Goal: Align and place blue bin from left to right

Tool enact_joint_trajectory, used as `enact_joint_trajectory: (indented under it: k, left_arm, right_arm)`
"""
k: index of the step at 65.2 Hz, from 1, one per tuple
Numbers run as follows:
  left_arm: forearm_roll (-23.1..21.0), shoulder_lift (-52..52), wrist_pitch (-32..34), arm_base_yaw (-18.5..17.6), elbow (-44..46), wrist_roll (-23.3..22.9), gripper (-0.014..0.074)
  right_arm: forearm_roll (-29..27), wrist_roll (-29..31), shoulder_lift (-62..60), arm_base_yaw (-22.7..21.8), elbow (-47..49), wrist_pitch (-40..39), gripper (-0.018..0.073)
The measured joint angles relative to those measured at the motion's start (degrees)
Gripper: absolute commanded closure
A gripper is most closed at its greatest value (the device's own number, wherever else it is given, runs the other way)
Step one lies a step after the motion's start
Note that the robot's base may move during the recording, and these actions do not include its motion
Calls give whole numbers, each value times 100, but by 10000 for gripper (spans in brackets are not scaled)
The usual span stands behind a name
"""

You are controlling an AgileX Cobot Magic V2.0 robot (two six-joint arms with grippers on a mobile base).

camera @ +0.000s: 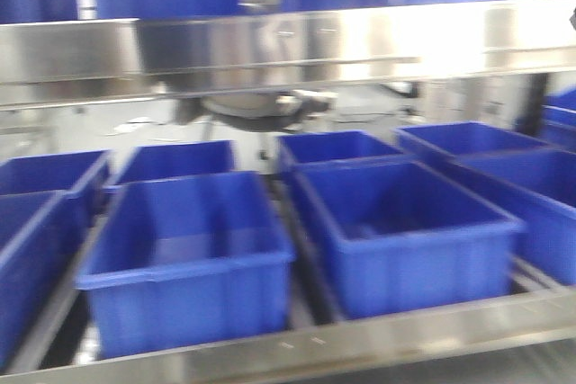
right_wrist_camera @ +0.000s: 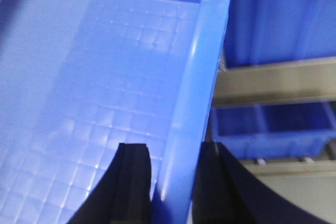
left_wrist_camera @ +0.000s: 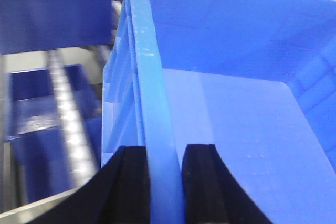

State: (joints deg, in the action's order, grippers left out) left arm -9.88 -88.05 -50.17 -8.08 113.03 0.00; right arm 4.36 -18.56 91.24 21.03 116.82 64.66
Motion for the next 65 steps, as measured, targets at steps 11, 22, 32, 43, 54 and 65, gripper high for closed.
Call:
enact_joint_trajectory:
  k: [11, 22, 32, 43, 54, 65]
  left_arm:
    - [0, 0, 0, 0, 0, 0, 708]
    - [0, 0, 0, 0, 0, 0, 708]
    - [0, 0, 0, 0, 0, 0, 708]
    - [0, 0, 0, 0, 0, 0, 708]
    - [0, 0, 0, 0, 0, 0, 708]
    - [0, 0, 13, 0, 0, 0, 708]
  right_arm:
    - [0, 0, 0, 0, 0, 0, 629]
    - [0, 0, 0, 0, 0, 0, 629]
    - [0, 0, 0, 0, 0, 0, 629]
    - [0, 0, 0, 0, 0, 0, 629]
    - [0, 0, 0, 0, 0, 0, 629]
    - [0, 0, 0, 0, 0, 0, 629]
